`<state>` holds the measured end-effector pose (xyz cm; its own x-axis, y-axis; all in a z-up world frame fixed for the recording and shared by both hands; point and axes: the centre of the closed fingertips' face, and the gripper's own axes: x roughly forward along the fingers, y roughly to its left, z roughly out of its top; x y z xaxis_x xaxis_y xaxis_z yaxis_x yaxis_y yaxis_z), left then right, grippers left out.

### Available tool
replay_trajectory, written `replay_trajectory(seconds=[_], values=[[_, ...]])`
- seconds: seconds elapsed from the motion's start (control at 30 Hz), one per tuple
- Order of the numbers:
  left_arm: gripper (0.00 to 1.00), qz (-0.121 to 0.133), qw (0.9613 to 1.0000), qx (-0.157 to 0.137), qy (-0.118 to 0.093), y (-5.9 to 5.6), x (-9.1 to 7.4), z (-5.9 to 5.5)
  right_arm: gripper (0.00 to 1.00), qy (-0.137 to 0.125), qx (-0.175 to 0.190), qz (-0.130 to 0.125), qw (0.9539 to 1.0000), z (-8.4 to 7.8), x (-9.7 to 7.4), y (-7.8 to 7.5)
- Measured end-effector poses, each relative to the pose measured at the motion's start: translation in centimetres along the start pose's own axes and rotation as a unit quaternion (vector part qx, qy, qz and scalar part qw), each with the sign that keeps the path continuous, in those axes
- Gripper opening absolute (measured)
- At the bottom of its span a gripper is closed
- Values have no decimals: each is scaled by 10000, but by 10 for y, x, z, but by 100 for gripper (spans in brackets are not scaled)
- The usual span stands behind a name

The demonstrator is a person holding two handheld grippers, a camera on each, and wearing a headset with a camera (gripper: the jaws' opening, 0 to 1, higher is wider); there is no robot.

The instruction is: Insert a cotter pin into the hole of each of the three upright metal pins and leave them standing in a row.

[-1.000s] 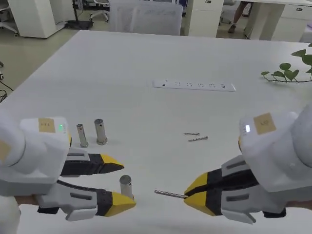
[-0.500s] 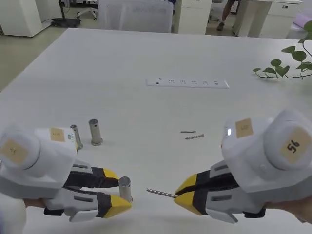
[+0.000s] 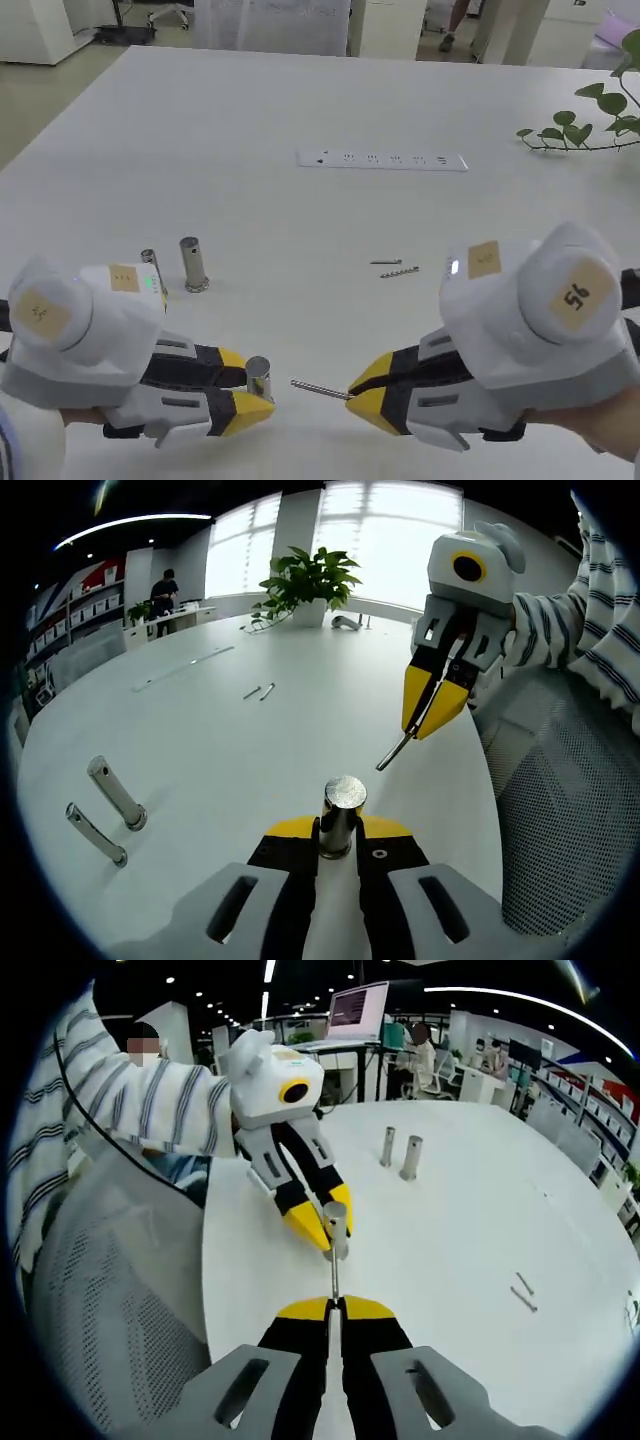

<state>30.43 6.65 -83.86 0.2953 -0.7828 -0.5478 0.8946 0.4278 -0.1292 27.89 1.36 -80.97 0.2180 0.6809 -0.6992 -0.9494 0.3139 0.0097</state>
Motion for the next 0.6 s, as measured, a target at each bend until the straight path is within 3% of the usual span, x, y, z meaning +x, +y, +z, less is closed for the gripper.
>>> replay_trajectory(seconds=[0.47, 0.6], values=[[12, 231, 9997, 3, 94, -1, 0, -1, 3, -67, -75, -4, 9999, 8, 9, 1], [12, 374, 9992, -135, 103, 0, 0, -1, 3, -72, -85, -40, 9999, 8, 10, 0]])
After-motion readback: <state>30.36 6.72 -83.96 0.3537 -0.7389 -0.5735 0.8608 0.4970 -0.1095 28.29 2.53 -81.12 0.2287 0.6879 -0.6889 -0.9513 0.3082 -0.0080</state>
